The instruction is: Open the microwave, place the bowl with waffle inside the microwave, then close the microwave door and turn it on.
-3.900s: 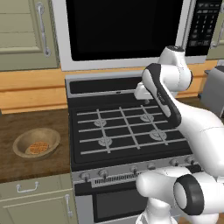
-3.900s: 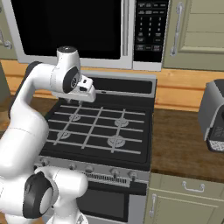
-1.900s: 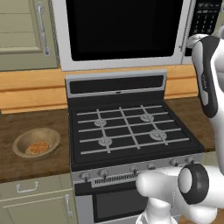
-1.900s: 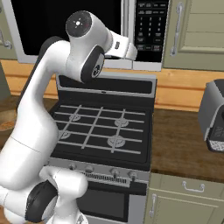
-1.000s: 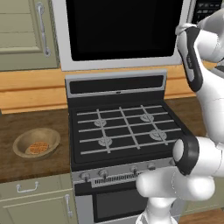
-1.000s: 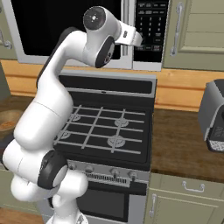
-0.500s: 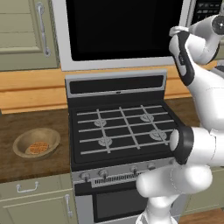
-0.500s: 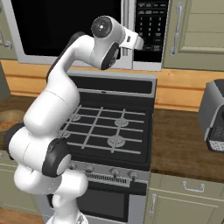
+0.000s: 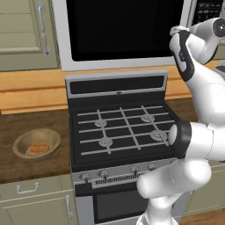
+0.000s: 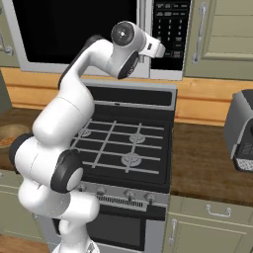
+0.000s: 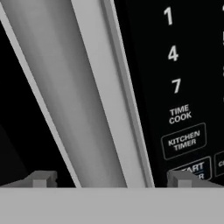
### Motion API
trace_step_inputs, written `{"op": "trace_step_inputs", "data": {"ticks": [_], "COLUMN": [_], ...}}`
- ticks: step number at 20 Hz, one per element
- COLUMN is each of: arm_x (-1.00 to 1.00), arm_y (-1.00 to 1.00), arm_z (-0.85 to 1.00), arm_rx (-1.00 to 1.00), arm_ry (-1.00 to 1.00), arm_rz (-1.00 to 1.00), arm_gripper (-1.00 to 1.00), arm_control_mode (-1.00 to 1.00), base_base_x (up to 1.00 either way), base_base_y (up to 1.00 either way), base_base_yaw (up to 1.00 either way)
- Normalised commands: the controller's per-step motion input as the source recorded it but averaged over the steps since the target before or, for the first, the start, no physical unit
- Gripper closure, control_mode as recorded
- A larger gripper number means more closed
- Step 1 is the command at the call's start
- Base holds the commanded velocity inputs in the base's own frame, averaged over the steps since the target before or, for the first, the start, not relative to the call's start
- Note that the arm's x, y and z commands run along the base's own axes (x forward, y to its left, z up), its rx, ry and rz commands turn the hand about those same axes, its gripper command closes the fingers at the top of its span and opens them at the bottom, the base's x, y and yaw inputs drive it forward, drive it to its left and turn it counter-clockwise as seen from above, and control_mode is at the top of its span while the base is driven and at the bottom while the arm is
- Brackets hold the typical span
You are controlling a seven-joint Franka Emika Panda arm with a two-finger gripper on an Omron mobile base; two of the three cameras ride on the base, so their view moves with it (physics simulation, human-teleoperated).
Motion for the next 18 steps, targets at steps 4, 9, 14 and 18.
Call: {"op": "trace_step_inputs", "data": {"ticks": [4, 9, 14, 18], "arm_x": [0.83, 0.99, 0.77, 0.36], "arm_y": [-0.01, 0.00, 0.40, 0.90], "arm_z": [-0.43, -0.42, -0.23, -0.11], "arm_rx": [0.04, 0.02, 0.00, 0.00], "arm_ry": [0.00, 0.00, -0.01, 0.00], "arm_rz": [0.03, 0.08, 0.14, 0.17], "arm_gripper": [1.00, 1.00, 1.00, 1.00], "arm_control_mode": [-1.00, -1.00, -1.00, -1.00], "base_base_x": [0.00, 0.00, 0.00, 0.00], "base_base_y": [0.00, 0.00, 0.00, 0.00], "base_base_yaw": [0.00, 0.00, 0.00, 0.00]}}
